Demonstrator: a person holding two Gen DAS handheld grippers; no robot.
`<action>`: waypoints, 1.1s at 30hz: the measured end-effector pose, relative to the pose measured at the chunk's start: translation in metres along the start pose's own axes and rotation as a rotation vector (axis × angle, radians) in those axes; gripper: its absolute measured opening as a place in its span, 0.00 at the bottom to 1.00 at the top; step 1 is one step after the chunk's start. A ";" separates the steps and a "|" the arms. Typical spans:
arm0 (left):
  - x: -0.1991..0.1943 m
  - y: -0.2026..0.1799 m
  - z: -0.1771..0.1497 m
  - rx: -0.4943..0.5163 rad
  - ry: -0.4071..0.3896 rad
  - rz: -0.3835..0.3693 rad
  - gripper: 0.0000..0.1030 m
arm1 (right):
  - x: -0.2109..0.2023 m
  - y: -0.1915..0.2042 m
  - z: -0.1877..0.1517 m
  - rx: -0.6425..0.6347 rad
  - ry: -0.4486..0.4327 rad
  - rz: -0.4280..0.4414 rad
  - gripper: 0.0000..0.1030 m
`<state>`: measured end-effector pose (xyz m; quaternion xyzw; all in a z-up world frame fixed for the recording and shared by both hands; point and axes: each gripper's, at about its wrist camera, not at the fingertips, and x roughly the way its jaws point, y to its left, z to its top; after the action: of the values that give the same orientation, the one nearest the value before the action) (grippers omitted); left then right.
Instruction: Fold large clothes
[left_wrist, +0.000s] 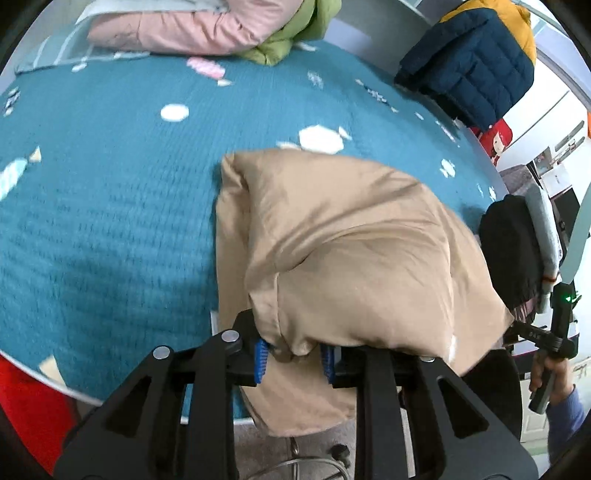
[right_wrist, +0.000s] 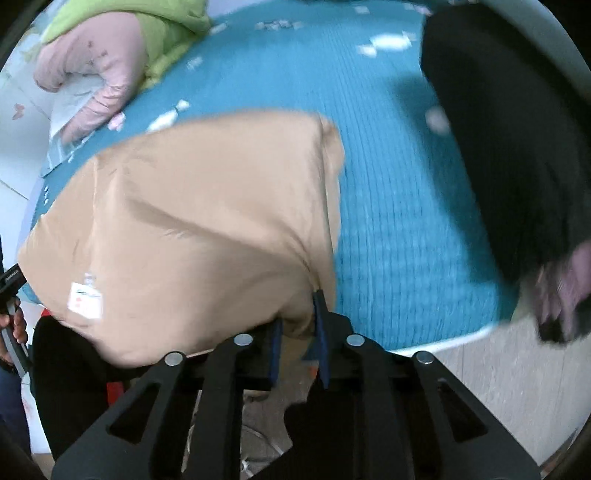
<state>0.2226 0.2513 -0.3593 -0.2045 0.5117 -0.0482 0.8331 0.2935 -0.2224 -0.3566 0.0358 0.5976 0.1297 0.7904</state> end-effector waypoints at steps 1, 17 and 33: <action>-0.001 -0.001 -0.004 -0.001 0.006 0.013 0.35 | -0.002 0.002 -0.002 -0.007 -0.009 -0.015 0.20; -0.096 -0.024 0.003 -0.044 -0.192 0.169 0.75 | -0.061 0.024 0.007 -0.019 -0.114 0.045 0.38; 0.048 -0.015 -0.012 -0.104 0.086 0.176 0.76 | 0.073 -0.005 0.009 0.255 0.135 0.052 0.00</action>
<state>0.2371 0.2199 -0.3981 -0.1995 0.5647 0.0430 0.7997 0.3211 -0.2082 -0.4237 0.1425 0.6599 0.0752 0.7339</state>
